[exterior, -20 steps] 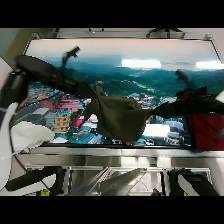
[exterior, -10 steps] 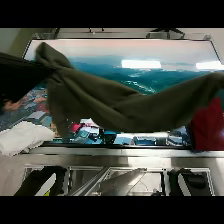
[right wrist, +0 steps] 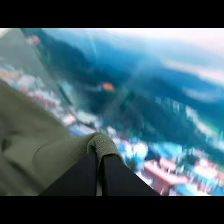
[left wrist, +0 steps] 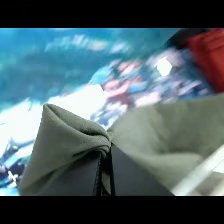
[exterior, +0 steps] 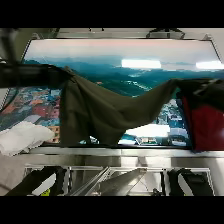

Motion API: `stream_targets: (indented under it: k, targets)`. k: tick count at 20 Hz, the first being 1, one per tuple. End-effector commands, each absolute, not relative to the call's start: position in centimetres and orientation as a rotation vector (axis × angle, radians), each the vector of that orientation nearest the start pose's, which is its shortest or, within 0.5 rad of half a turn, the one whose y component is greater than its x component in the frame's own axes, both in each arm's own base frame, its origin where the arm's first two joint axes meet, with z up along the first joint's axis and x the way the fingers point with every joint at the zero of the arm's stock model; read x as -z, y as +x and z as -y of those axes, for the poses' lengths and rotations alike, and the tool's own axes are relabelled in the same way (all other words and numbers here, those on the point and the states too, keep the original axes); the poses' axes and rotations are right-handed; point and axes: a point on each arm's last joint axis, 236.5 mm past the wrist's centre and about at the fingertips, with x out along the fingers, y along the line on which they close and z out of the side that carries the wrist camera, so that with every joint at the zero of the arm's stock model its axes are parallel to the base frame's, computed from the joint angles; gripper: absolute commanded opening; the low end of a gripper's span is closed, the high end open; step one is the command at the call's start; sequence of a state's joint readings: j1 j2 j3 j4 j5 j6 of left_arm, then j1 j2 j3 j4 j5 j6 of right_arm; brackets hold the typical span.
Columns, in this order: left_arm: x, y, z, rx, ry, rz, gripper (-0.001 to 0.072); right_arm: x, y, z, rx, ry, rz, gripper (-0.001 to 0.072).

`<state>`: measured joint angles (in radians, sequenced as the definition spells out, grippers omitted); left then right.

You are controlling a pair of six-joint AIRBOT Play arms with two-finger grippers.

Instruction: Fold the shirts.

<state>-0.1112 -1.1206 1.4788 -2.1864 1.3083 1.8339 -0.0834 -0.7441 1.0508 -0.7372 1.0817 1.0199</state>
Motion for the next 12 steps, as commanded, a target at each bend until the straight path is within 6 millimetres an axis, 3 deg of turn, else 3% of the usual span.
stream_targets:
  k: [1, 3, 4, 5, 6, 7, 8, 9, 10, 12]
  targets:
    - [-9.4, 43.3, 17.8, 0.672, -0.141, -1.051, 0.0019, -9.8, 36.4, -11.3, -0.519, 0.322, -0.795, 0.0017]
    - [-3.4, 46.3, 18.7, 0.679, -0.16, -1.17, 0.0024, -3.4, 38.0, -10.4, -0.452, 0.385, -0.916, 0.0017]
    - [-1.3, 47.2, 18.9, 0.69, -0.164, -1.219, 0.0287, -0.9, 38.8, -9.9, -0.422, 0.405, -0.959, 0.0018]
    - [0.4, 47.8, 19.1, 0.701, -0.174, -1.273, 0.0688, 1.3, 39.5, -9.3, -0.387, 0.42, -0.991, 0.0018]
    - [1.4, 48.2, 19.2, 0.697, -0.195, -1.323, 0.0697, 2.7, 40.3, -8.4, -0.359, 0.428, -1.012, 0.0036]
    - [1.6, 48.6, 18.7, 0.689, -0.218, -1.36, 0.0697, 3.3, 41.0, -7.5, -0.341, 0.442, -1.02, 0.0163]
    - [1.4, 48.7, 18.1, 0.684, -0.234, -1.39, 0.0697, 3.0, 41.9, -6.5, -0.327, 0.453, -1.012, 0.0376]
    - [0.8, 48.5, 17.6, 0.683, -0.245, -1.416, 0.0697, 2.1, 42.8, -5.3, -0.314, 0.456, -0.989, 0.0473]
    - [0.1, 47.8, 16.9, 0.681, -0.254, -1.454, 0.0697, 0.8, 43.4, -4.1, -0.306, 0.451, -0.962, 0.051]
    - [-1.1, 45.4, 15.9, 0.672, -0.279, -1.548, 0.0697, -1.9, 44.0, -3.0, -0.323, 0.45, -0.934, 0.0509]
